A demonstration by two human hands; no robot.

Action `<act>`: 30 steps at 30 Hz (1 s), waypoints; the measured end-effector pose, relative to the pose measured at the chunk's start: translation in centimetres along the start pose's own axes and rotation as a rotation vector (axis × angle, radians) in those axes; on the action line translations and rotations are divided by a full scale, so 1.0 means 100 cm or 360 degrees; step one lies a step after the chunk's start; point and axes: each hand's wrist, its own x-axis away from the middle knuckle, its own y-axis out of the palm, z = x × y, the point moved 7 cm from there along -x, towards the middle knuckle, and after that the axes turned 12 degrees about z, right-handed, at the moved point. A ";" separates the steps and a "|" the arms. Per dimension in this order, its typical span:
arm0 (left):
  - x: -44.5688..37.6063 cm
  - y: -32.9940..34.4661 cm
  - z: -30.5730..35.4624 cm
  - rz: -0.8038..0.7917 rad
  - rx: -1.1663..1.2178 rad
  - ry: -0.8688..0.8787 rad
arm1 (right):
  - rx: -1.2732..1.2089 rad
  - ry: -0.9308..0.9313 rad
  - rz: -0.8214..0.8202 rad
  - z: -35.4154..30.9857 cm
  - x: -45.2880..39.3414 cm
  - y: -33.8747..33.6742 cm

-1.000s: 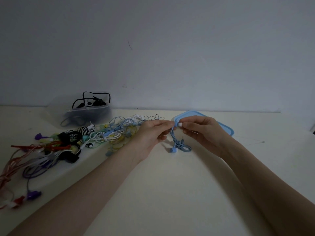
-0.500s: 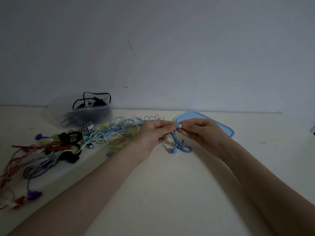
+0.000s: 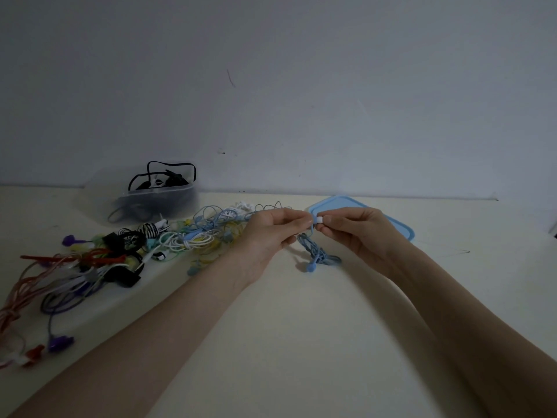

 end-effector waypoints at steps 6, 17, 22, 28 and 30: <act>0.003 0.002 0.007 -0.0007 -0.0071 0.0166 | -0.0014 0.0043 -0.0045 0.002 0.001 0.001; 0.002 0.004 -0.012 -0.0025 0.0319 -0.0291 | -0.0040 0.0010 -0.0050 0.002 0.000 0.004; 0.000 0.005 -0.009 -0.0072 0.0183 -0.0164 | -0.0073 0.0042 -0.0023 0.002 -0.002 0.000; 0.002 0.005 -0.001 -0.0071 0.0002 0.0046 | -0.0017 0.0042 -0.0083 0.002 0.001 -0.001; 0.003 0.004 0.000 -0.0029 -0.0062 0.0093 | 0.0040 0.0039 -0.0074 0.003 0.000 -0.003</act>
